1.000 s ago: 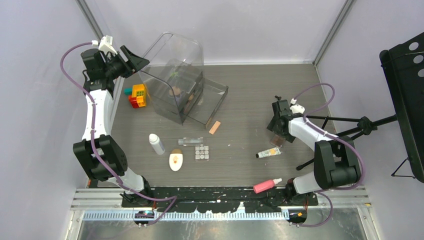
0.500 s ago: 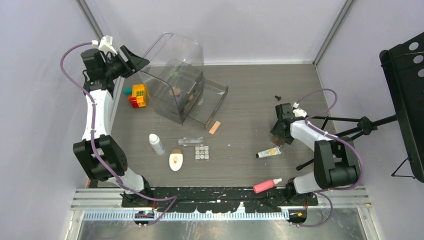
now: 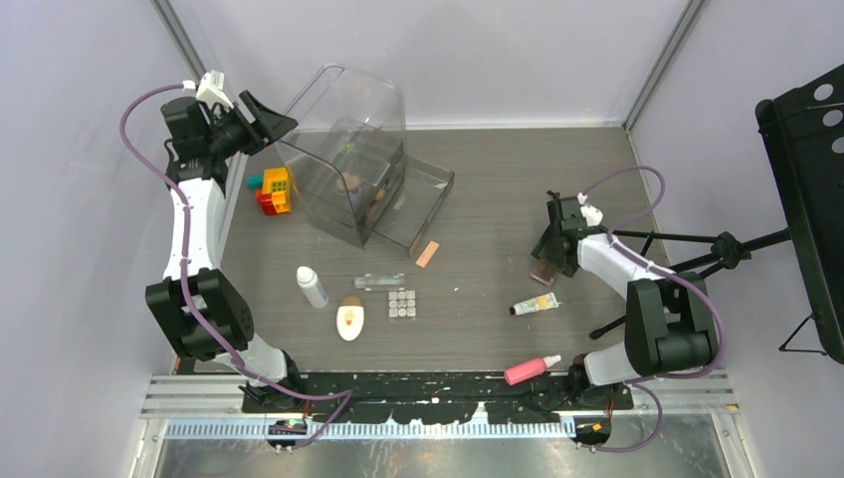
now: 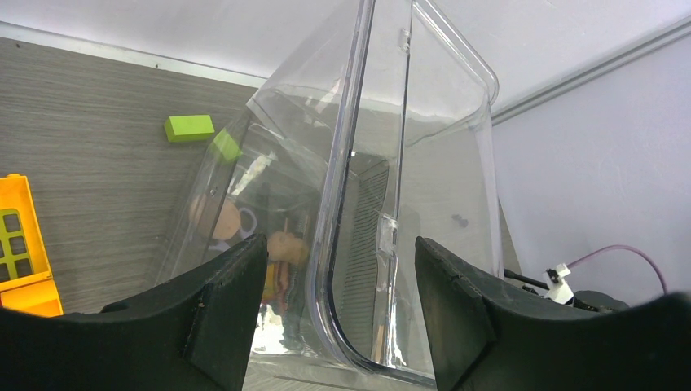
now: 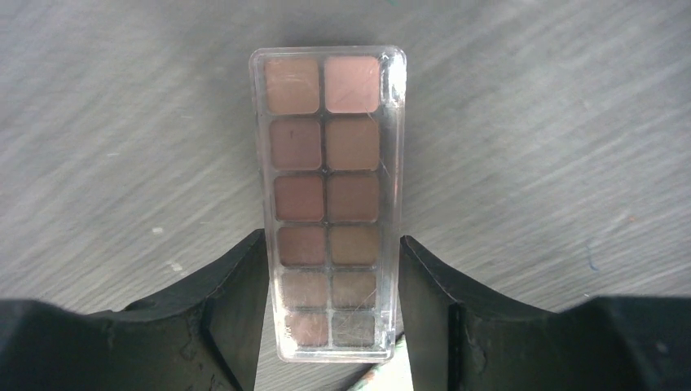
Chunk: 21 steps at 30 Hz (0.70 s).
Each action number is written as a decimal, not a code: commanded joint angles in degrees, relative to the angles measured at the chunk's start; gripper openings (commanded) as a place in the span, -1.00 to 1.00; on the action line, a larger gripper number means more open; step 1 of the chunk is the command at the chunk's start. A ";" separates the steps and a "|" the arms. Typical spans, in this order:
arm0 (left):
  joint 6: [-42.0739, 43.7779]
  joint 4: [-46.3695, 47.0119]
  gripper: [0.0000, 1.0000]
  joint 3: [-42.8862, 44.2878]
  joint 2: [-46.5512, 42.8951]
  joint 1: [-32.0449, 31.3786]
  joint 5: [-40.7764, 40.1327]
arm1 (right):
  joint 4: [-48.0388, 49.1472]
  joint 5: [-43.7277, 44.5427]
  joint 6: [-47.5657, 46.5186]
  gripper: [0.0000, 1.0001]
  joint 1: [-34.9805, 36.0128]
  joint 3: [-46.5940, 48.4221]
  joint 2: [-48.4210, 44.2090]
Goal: Organize the makeup
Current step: Pick up the makeup from the center of the board, then place the makeup in the drawer.
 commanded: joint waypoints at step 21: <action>-0.27 3.32 0.37 -0.33 -1.49 0.34 1.68 | 0.11 -1.49 -0.91 -0.48 25.28 48.30 20.82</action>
